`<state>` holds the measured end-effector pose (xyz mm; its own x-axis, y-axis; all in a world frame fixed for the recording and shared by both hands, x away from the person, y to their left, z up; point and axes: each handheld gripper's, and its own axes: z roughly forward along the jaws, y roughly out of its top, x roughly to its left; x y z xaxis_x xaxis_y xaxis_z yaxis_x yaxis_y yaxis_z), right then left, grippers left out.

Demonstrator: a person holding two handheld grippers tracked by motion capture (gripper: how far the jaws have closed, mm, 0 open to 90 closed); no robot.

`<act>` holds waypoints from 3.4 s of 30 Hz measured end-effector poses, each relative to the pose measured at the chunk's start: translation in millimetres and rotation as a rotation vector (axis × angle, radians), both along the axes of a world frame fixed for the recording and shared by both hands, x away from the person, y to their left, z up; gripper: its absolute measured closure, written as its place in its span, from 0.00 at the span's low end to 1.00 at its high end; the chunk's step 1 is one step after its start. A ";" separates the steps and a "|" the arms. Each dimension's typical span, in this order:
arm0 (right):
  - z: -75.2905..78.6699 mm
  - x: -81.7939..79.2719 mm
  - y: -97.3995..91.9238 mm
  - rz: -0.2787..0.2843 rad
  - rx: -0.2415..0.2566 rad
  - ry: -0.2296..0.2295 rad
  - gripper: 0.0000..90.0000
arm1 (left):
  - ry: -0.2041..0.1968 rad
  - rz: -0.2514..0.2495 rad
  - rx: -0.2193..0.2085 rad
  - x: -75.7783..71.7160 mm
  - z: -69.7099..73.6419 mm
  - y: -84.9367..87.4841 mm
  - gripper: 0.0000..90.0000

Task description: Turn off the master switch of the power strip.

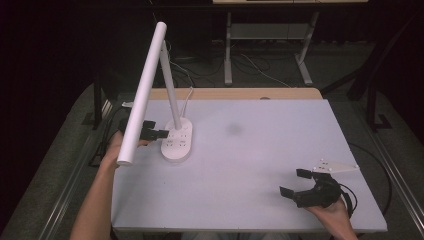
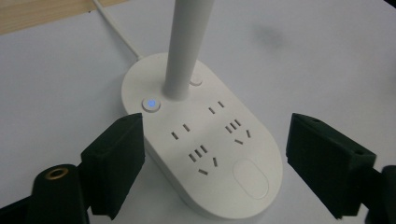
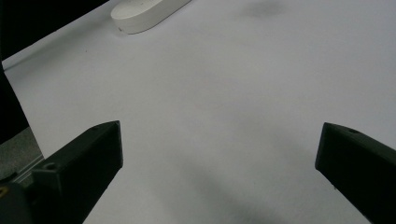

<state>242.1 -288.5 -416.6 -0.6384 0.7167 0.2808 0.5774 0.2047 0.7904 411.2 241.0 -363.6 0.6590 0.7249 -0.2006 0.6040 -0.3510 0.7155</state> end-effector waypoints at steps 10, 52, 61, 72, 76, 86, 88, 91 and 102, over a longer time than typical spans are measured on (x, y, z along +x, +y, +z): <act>-0.8 0.6 0.1 0.009 -0.008 0.003 0.00 | 0.017 0.025 -0.029 11.3 -3.3 6.7 0.41; -1.6 -0.3 -3.8 0.002 -0.022 -0.005 0.00 | 0.031 0.214 -0.164 43.1 -32.5 5.9 1.00; -2.0 -0.2 -3.6 0.000 -0.023 -0.002 0.00 | 0.052 0.208 -0.153 48.1 -44.1 -2.0 1.00; -2.7 0.0 -3.9 0.000 -0.027 -0.002 0.00 | 0.069 0.203 -0.142 50.9 -54.8 -7.7 1.00; -2.8 0.0 -3.7 0.000 -0.027 -0.001 0.00 | 0.073 0.212 -0.132 50.9 -58.5 -9.1 1.00; -2.8 -0.1 -3.7 0.000 -0.030 -0.001 0.00 | 0.073 0.221 -0.147 52.5 -63.3 -8.8 1.00; -2.8 -0.1 -3.6 -0.001 -0.030 -0.001 0.00 | 0.090 0.221 -0.168 53.5 -64.4 -6.9 1.00; -2.8 -0.5 -3.3 -0.003 -0.032 -0.005 0.00 | 0.100 0.222 -0.179 54.6 -65.7 -5.7 1.00; -3.0 -0.7 -2.7 -0.004 -0.039 -0.006 0.00 | 0.135 0.230 -0.229 56.2 -69.9 -2.0 1.00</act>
<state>241.4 -291.2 -419.6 -0.6374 0.7294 0.2486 0.5733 0.2333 0.7854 467.5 239.0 -433.4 0.4400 0.7773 -0.4497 0.7433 -0.0342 0.6681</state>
